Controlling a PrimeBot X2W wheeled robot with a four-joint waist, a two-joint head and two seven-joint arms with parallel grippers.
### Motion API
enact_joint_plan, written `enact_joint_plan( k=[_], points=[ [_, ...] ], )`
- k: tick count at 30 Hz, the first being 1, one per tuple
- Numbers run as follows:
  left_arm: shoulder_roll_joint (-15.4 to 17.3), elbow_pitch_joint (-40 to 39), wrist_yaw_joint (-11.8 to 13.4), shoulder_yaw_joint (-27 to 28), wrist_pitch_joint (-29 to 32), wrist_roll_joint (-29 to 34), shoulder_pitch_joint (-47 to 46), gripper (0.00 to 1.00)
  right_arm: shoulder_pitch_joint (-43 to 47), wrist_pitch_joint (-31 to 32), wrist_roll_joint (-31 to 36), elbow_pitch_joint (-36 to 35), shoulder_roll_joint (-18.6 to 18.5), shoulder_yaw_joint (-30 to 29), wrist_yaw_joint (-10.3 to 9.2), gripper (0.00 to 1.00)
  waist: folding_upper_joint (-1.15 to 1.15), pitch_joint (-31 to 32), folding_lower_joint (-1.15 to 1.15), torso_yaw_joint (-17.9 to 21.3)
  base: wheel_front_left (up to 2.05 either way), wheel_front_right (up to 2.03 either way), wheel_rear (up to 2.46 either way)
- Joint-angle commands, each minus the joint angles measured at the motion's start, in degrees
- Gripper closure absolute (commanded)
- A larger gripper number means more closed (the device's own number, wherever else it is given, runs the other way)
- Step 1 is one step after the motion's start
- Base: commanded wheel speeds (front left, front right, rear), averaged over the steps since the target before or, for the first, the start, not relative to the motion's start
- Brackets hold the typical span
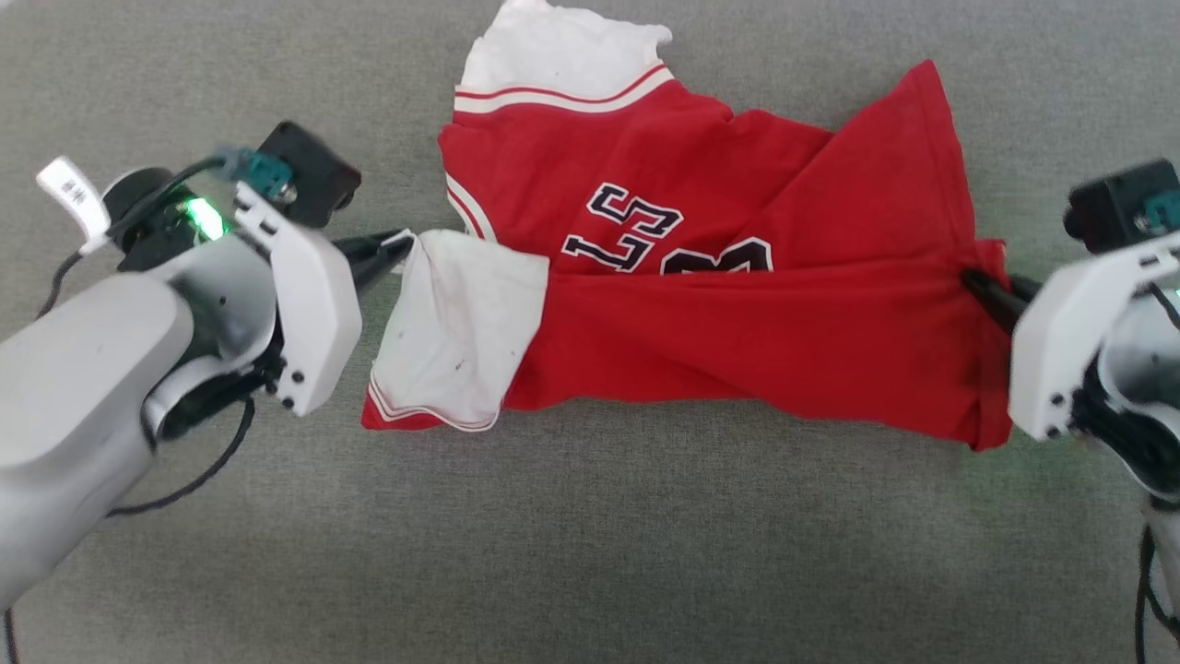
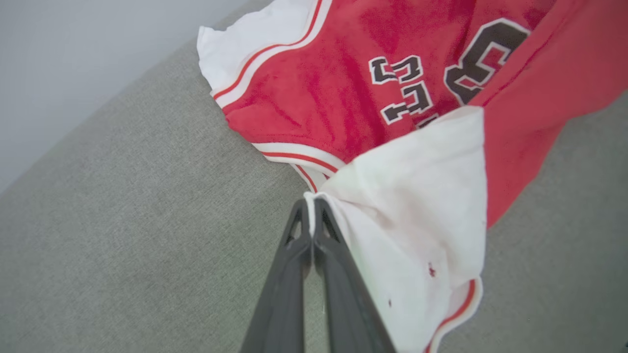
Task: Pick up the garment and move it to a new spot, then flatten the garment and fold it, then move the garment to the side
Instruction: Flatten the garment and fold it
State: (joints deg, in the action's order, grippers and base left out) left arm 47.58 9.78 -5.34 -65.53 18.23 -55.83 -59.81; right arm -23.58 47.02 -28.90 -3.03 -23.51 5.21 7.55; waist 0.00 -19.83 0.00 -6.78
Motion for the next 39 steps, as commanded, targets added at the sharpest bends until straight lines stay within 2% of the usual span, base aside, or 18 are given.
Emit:
enact_joint_plan(
  k=[1, 7, 11, 12, 13, 14, 15, 16, 17, 18, 24, 29, 32, 36, 37, 38, 39],
  points=[
    [-1.2, 2.5, -0.7, -0.5, 0.1, 0.5, -1.4, 1.0, -1.9, -1.4, 0.5, 2.0, 0.1, 1.0, -0.12, 1.0, 0.0, -0.5, 0.0, 0.2, 0.0, 0.0, 0.0],
    [-7.8, 15.5, -2.1, -2.5, 0.0, -2.4, -4.0, 1.0, -9.6, -6.9, 1.3, 13.6, 1.0, 6.4, -0.12, 1.0, 0.0, -2.2, 0.0, 0.7, 0.0, 0.0, 0.0],
    [-10.6, 21.3, -2.1, -4.1, 0.6, -5.9, -4.6, 1.0, -13.5, -8.9, 0.9, 20.6, 1.4, 10.2, -0.12, 1.0, 0.0, -3.0, 0.0, 1.1, 0.0, 0.0, 0.0],
    [-11.0, 22.5, -2.1, -4.3, 0.9, -7.3, -4.7, 0.96, -14.3, -9.4, 0.7, 21.9, 1.4, 11.4, -0.12, 1.0, 0.0, -3.2, 0.0, 1.2, 0.0, 0.0, 0.0],
    [-11.3, 23.5, -2.1, -4.5, 1.2, -8.2, -4.9, 0.8, -15.0, -9.9, 0.5, 23.3, 1.5, 12.3, -0.12, 1.0, 0.0, -3.3, 0.0, 1.2, 0.0, 0.0, 0.0],
    [-11.7, 24.5, -2.1, -4.6, 1.5, -9.6, -5.0, 0.64, -15.6, -10.4, 0.2, 24.3, 1.5, 13.1, -0.12, 0.79, 0.0, -3.4, 0.0, 1.2, 0.0, 0.0, 0.0],
    [-11.9, 25.3, -2.1, -4.7, 1.7, -10.7, -5.3, 0.52, -16.2, -10.9, 0.0, 25.4, 1.5, 13.6, -0.12, 0.67, 0.0, -3.4, 0.0, 1.2, 0.0, 0.0, 0.0],
    [-11.9, 26.1, -2.1, -4.8, 1.9, -11.2, -5.7, 0.08, -16.8, -11.4, -0.2, 26.1, 1.4, 14.4, -0.12, 0.56, 0.0, -3.4, 0.0, 1.3, 0.0, 0.0, 0.0],
    [-12.0, 26.3, -2.1, -4.9, 2.1, -12.1, -6.0, 0.0, -17.4, -12.0, -0.3, 26.7, 1.2, 15.0, -0.12, 0.17, 0.0, -3.4, 0.0, 1.3, 0.0, 0.0, 0.0],
    [-12.0, 26.6, -2.1, -4.7, 2.3, -13.2, -6.2, 0.0, -17.9, -12.5, -0.7, 27.1, 1.1, 15.3, -0.12, 0.0, 0.0, -3.3, 0.0, 1.3, 0.0, 0.0, 0.0],
    [-9.9, 26.3, -2.1, -5.0, 3.4, -15.4, -7.8, 0.0, -18.0, -17.2, -2.1, 25.7, -0.6, 15.5, -0.12, 0.0, 0.0, -2.2, 0.0, 0.8, 0.0, 0.0, 0.0],
    [-7.5, 23.7, -1.6, -4.2, 4.3, -17.2, -7.6, 0.0, -15.4, -21.9, -1.7, 21.9, -1.1, 11.9, -0.11, 0.0, 0.0, -0.8, 0.0, 0.3, 0.0, 0.0, 0.0],
    [-5.3, 20.1, 0.3, -3.9, 5.4, -18.0, -6.0, 0.0, -12.9, -24.5, -0.5, 18.8, -0.7, 8.4, -0.11, 0.0, 0.0, 0.1, 0.0, 0.1, 0.0, 0.0, 0.0],
    [-0.9, 10.4, 5.0, -3.9, 7.2, -20.1, -2.8, 0.0, -8.2, -28.5, 2.8, 12.2, 1.1, 1.7, -0.1, 0.0, 0.0, 1.3, 0.0, -0.2, 0.0, 0.0, 0.0],
    [-0.9, 10.4, 5.0, -3.9, 7.2, -20.1, -2.8, 0.0, -8.2, -28.5, 2.8, 12.2, 1.1, 1.7, -0.1, 0.0, 0.0, 1.3, 0.0, -0.2, 0.0, 0.0, 0.0],
    [1.0, 6.0, 7.3, -4.1, 8.0, -20.8, -1.2, 0.0, -6.1, -29.8, 4.3, 9.2, 2.5, -0.8, -0.09, 0.0, 0.0, 1.6, 0.0, -0.2, 0.0, 0.0, 0.0],
    [1.9, 3.9, 8.5, -4.1, 8.2, -21.5, -0.4, 0.0, -5.1, -30.5, 5.2, 7.8, 3.2, -2.1, -0.09, 0.0, 0.0, 1.8, 0.0, -0.2, 0.0, 0.0, 0.0]
  ],
)
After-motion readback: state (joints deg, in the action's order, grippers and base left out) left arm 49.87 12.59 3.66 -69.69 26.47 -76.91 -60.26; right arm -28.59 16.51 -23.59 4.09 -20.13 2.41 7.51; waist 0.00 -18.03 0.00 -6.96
